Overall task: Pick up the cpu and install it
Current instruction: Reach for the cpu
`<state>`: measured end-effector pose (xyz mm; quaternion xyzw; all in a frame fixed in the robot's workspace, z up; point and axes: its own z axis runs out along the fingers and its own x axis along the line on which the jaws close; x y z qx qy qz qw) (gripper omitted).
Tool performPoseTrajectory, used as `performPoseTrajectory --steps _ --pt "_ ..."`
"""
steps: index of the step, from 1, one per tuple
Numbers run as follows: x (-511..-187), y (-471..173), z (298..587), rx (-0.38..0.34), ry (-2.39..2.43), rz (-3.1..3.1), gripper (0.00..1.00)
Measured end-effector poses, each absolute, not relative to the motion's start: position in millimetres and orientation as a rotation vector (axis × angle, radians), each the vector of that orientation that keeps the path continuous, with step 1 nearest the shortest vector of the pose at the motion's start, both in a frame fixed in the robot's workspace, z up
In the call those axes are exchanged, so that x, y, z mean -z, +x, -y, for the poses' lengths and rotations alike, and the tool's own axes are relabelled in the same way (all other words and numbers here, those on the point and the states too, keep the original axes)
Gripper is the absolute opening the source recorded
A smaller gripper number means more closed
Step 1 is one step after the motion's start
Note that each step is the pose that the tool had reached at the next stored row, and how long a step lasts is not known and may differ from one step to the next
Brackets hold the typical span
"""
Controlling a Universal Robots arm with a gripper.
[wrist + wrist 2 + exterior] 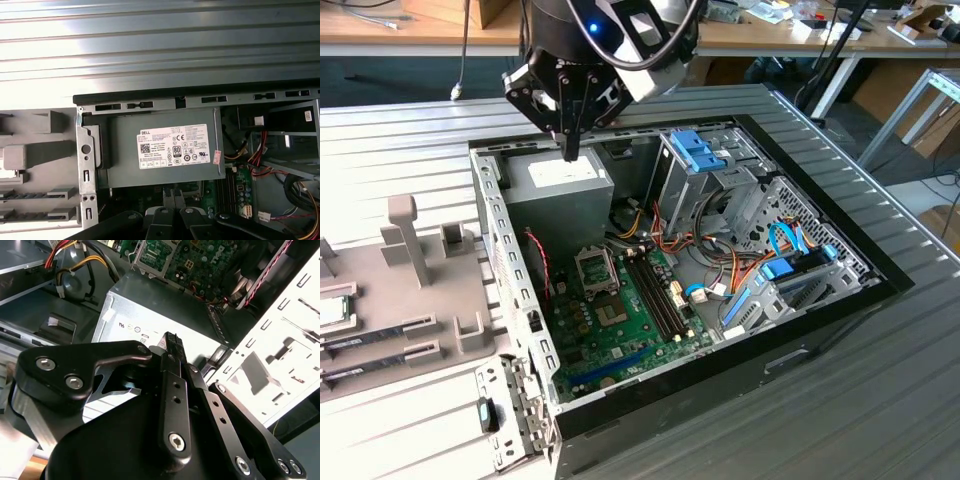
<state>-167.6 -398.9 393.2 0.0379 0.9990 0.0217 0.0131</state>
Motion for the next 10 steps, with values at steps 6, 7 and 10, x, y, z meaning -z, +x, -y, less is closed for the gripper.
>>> performPoseTrajectory --steps 6,7,10 --pt "-393.2 -172.5 398.9 -0.068 0.118 -3.112 0.11" --pt "-393.2 -173.2 398.9 -0.068 0.118 -3.113 0.11" --pt "-393.2 -175.2 398.9 -0.068 0.118 -3.113 0.11"
